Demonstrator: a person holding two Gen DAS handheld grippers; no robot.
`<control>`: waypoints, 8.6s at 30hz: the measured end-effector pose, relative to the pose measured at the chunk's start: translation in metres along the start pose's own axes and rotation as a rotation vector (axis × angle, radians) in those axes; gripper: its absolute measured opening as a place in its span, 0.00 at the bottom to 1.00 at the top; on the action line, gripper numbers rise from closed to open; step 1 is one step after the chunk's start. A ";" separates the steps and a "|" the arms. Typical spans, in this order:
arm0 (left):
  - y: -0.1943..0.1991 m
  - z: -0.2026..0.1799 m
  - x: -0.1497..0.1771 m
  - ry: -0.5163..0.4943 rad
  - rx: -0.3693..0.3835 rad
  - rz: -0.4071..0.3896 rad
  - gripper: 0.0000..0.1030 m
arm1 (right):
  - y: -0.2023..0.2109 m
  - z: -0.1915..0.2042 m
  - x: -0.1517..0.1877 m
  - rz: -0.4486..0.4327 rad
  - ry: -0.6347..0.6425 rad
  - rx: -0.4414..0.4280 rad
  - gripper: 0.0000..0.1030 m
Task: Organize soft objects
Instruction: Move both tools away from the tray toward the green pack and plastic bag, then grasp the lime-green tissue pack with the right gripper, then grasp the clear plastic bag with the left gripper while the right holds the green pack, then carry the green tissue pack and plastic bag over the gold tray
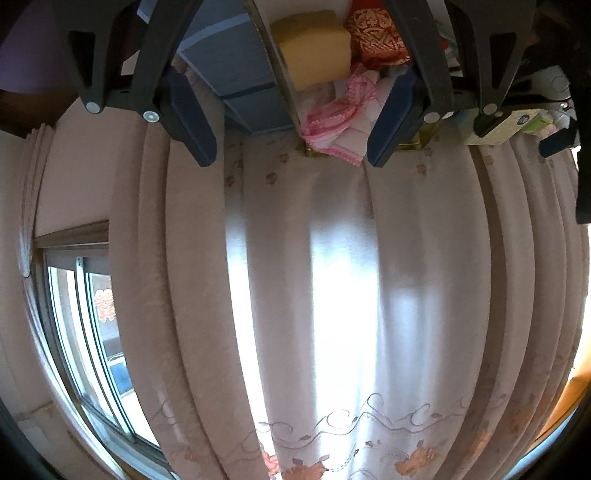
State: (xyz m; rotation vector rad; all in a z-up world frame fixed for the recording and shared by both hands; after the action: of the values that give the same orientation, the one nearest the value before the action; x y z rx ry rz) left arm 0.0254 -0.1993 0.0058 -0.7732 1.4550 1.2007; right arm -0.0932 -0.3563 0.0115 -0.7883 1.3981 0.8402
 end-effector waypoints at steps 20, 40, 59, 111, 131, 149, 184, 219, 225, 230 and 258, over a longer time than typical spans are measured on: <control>0.025 0.036 0.012 0.067 0.021 -0.017 1.00 | 0.023 0.014 0.001 -0.025 -0.058 0.062 0.83; 0.040 0.101 0.027 0.112 -0.039 -0.020 1.00 | 0.044 0.098 0.006 -0.020 0.002 -0.024 0.83; 0.044 0.199 0.039 0.138 -0.149 -0.004 1.00 | 0.047 0.215 0.016 0.081 0.040 -0.193 0.83; -0.028 0.381 0.065 0.443 -0.445 0.355 0.99 | -0.103 0.434 0.071 0.698 0.176 -0.266 0.59; -0.027 0.390 0.066 0.499 -0.316 0.341 0.99 | -0.047 0.390 0.085 0.460 0.074 -0.606 0.23; -0.093 0.291 0.010 0.203 -0.046 0.440 0.80 | -0.044 0.367 0.097 0.261 0.095 -0.470 0.23; 0.030 0.251 0.010 0.292 -0.299 0.155 0.38 | -0.018 0.320 0.056 0.267 0.159 -0.447 0.23; 0.078 0.230 0.024 0.225 -0.332 0.030 0.38 | 0.037 0.290 0.048 0.177 0.235 -0.481 0.24; 0.081 0.226 0.027 0.225 -0.332 0.030 0.38 | 0.038 0.284 0.047 0.186 0.213 -0.483 0.24; 0.085 0.223 0.028 0.229 -0.332 0.027 0.38 | 0.040 0.283 0.046 0.185 0.211 -0.481 0.24; 0.082 0.181 0.036 0.208 -0.288 0.021 0.38 | 0.047 0.236 0.041 0.182 0.134 -0.420 0.24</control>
State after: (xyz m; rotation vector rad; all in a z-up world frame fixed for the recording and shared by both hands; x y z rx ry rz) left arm -0.0021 0.0005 0.0028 -1.1090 1.4757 1.3980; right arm -0.0163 -0.1267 -0.0217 -1.0621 1.4457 1.2673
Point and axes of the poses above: each gripper's, at about its wrist camera, not at the fingertips, and y roughly against the way its jaws point, z to its left, x to its underside, the point moved 2 cm from there along -y, roughly the way its jaws point
